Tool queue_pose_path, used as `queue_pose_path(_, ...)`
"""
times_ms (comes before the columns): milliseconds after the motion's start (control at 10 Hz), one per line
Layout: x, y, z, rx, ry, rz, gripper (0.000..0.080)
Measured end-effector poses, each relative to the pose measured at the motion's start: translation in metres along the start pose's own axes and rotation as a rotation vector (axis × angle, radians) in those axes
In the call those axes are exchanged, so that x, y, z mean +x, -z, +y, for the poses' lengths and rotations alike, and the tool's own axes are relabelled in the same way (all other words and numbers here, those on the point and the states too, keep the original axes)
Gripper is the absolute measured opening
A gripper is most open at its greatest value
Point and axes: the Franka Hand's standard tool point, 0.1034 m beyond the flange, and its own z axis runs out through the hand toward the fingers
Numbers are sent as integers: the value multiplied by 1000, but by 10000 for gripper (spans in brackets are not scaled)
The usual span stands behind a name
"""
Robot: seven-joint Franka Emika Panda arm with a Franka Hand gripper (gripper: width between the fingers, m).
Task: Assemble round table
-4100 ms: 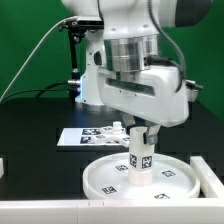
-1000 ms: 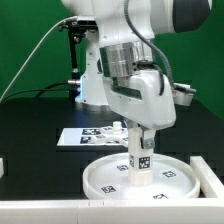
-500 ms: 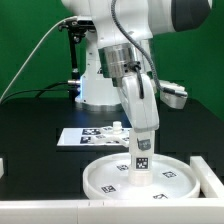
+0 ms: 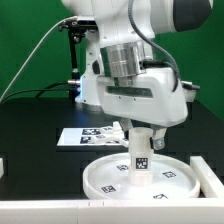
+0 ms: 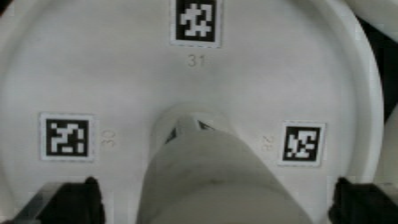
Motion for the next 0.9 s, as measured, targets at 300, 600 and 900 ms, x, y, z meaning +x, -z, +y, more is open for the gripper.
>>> queue_pose_path(300,1,-1,1,-2,163,1,649)
queue_pose_path(600,2,-1,1,-52,660,33,649)
queue_pose_path(900,0,-4,0,-61,788,52,649)
